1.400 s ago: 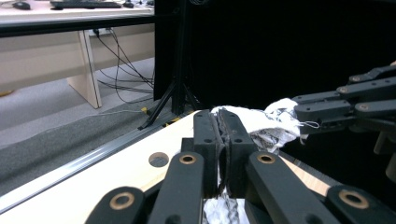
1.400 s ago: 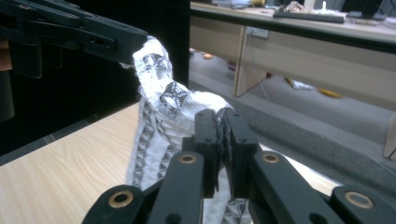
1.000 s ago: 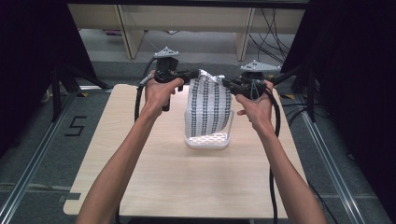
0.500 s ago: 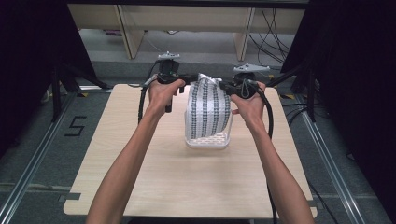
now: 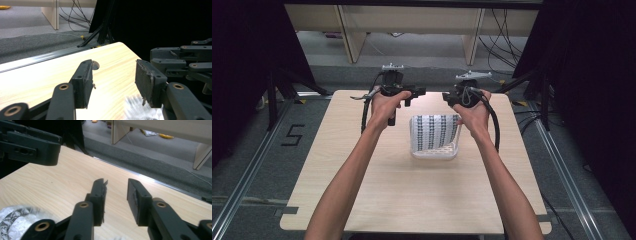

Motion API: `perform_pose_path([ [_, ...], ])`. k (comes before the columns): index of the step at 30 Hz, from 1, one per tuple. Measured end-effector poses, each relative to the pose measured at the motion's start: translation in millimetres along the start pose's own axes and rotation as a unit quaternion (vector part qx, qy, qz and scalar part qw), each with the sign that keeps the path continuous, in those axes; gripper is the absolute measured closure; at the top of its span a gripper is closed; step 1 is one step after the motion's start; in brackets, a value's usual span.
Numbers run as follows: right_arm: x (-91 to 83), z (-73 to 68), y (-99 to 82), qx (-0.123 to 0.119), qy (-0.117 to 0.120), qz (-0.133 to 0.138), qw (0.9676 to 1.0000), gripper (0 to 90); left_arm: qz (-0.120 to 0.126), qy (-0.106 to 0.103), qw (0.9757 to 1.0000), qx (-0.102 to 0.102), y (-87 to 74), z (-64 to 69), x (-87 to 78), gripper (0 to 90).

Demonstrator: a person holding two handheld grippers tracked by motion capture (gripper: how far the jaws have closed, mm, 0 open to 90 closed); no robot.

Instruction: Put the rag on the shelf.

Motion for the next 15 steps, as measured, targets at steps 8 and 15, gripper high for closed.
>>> perform_pose_path([
  [8, -5.0, -1.3, -0.3, -0.001, -0.003, 0.004, 1.0, 61.4, -0.01, -0.015, 0.9996, 0.02, 2.5, 9.0, -9.7, 40.1],
  [15, -12.0, 2.2, -0.8, 0.009, 0.002, 0.002, 1.0, 60.1, -0.013, -0.016, 0.9995, 0.025, 1.6, 9.7, -15.2, 39.2],
])
Point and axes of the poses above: each handheld gripper's, and its own axes: x roughly forward along the jaws, y roughly out of its top, z roughly to its right, the point moved 5 cm from there along x, roughly forward along the jaws, and after that the axes turned 15 degrees about x, right-handed, at the moved point
